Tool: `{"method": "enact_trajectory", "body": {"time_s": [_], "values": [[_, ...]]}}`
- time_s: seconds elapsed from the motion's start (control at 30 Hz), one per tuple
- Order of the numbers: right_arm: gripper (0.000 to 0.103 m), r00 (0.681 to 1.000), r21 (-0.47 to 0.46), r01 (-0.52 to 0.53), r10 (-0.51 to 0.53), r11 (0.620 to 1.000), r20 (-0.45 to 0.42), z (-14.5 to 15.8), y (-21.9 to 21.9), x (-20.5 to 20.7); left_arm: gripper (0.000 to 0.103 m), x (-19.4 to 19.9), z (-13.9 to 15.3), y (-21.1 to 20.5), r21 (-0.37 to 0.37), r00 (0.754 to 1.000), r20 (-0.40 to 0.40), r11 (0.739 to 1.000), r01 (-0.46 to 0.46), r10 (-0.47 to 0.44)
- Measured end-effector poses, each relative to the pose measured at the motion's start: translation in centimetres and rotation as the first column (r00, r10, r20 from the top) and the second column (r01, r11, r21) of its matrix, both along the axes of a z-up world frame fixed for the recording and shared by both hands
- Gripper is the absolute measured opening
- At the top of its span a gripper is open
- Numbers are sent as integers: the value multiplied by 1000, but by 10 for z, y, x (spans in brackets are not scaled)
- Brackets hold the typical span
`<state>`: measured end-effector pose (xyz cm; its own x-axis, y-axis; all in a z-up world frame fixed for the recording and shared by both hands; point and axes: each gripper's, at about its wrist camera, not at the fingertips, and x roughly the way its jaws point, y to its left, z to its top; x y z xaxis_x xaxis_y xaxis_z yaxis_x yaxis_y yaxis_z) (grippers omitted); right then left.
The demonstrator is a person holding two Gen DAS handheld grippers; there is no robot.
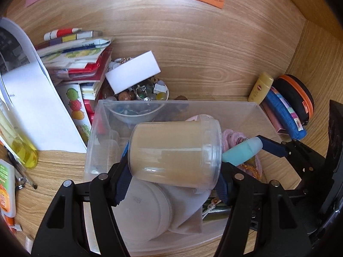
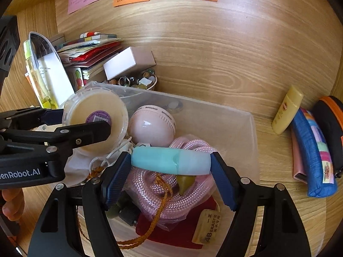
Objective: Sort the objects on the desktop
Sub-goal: 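Carry the tan jar and light-blue tube over the clear bin, then open both tools to release the jar and tube into the bin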
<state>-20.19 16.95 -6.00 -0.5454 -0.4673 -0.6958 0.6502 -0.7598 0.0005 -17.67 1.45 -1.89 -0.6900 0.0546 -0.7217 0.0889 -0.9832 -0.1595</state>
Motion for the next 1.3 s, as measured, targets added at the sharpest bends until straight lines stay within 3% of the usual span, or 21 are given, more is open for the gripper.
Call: {"method": "enact_trajectory", "body": {"time_s": [0.23, 0.3, 0.43, 0.53, 0.87, 1.0, 1.2, 1.3], "values": [[73, 1000, 3, -7, 7, 1000, 1, -1, 1, 0, 66, 2, -2, -2, -10, 1000, 5, 1000, -13, 13], [73, 1000, 8, -12, 12, 1000, 0, -1, 1, 1, 73, 3, -1, 0, -23, 1000, -5, 1000, -17, 17], [74, 1000, 27, -20, 21, 999, -20, 0, 0, 5, 75, 10, 7, -1, -33, 999, -45, 999, -20, 18], [83, 999, 35, -26, 27, 999, -34, 2, -1, 7, 79, 14, 12, -2, -32, 998, -67, 999, -24, 21], [86, 999, -1, -12, 12, 1000, -39, 10, 7, 4, 82, 26, 25, -3, -30, 985, -167, 999, -36, 31], [86, 999, -24, 8, -9, 1000, -48, 16, 14, 1, 93, 37, 36, 3, -49, 971, -238, 998, -29, 16], [86, 999, -100, 41, -42, 994, -13, 37, 33, 1, 94, 53, 51, 3, -28, 961, -276, 1000, -9, 1], [86, 998, -101, 51, -55, 994, -35, 47, 42, 11, 94, 64, 60, 1, -43, 953, -301, 998, -43, 28]]}}
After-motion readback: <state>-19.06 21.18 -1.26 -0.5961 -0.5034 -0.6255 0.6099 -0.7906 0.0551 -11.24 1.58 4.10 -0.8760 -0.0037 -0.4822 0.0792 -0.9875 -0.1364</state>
